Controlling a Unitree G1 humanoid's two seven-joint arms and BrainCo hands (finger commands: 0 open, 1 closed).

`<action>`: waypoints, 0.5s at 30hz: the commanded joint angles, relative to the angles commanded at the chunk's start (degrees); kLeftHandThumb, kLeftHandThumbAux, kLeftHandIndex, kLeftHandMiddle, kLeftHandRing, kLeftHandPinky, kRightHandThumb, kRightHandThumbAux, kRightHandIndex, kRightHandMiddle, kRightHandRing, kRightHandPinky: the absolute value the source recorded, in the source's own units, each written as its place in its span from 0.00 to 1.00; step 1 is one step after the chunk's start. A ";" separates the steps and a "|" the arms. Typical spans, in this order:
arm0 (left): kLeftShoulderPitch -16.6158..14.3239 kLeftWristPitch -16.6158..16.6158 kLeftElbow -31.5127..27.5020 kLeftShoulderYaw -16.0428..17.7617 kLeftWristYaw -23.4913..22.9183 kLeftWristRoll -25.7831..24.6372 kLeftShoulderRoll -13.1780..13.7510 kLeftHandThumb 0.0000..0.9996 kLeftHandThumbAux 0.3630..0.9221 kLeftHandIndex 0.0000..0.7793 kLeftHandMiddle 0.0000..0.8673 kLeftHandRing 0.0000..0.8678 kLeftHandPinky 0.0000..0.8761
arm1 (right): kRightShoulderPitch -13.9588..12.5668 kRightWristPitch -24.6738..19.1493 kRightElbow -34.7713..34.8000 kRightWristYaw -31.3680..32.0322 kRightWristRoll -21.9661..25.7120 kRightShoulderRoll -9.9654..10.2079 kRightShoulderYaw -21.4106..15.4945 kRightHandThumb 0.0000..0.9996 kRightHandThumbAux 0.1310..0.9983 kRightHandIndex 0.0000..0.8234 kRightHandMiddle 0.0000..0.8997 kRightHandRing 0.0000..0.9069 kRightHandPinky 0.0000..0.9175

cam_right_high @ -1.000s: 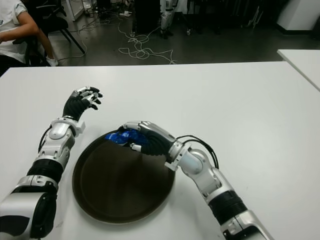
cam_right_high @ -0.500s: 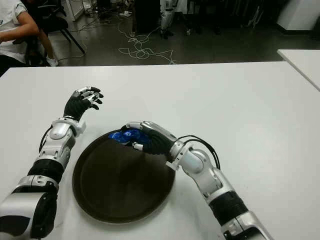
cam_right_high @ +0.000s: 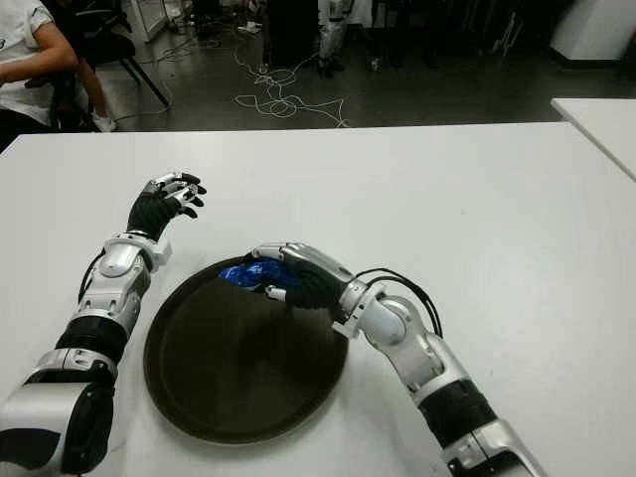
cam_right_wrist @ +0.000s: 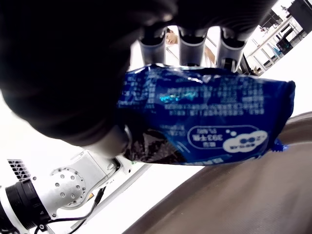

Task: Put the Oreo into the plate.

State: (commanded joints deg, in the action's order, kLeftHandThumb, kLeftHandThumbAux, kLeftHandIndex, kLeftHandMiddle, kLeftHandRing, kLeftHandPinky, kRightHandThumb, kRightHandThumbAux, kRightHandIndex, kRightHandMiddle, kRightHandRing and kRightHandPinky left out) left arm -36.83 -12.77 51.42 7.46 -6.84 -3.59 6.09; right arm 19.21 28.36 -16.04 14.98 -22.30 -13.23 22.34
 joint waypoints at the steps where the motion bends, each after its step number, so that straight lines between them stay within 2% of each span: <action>1: -0.03 0.01 0.05 0.02 0.00 -0.01 -0.01 0.83 0.55 0.54 0.53 0.58 0.65 | 0.06 0.17 -0.13 -0.07 -0.15 -0.01 -0.01 0.69 0.70 0.51 0.70 0.70 0.69; 10: -0.37 0.53 0.40 0.02 0.16 0.10 0.02 0.83 0.55 0.54 0.54 0.60 0.68 | 0.68 2.91 -2.58 -3.20 -2.37 0.16 -0.11 0.69 0.70 0.51 0.61 0.62 0.60; 15: -0.46 0.69 0.45 -0.07 0.29 0.24 0.08 0.83 0.55 0.54 0.54 0.59 0.65 | 0.92 3.18 -3.41 -3.31 -2.32 0.31 -0.04 0.69 0.70 0.50 0.57 0.59 0.56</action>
State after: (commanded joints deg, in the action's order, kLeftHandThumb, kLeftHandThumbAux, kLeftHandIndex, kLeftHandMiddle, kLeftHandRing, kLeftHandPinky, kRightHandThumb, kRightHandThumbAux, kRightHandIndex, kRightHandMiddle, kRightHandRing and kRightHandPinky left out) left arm -37.28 -12.08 51.87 7.40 -6.55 -3.34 6.18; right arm 20.13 31.54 -19.45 11.67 -24.62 -12.92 22.30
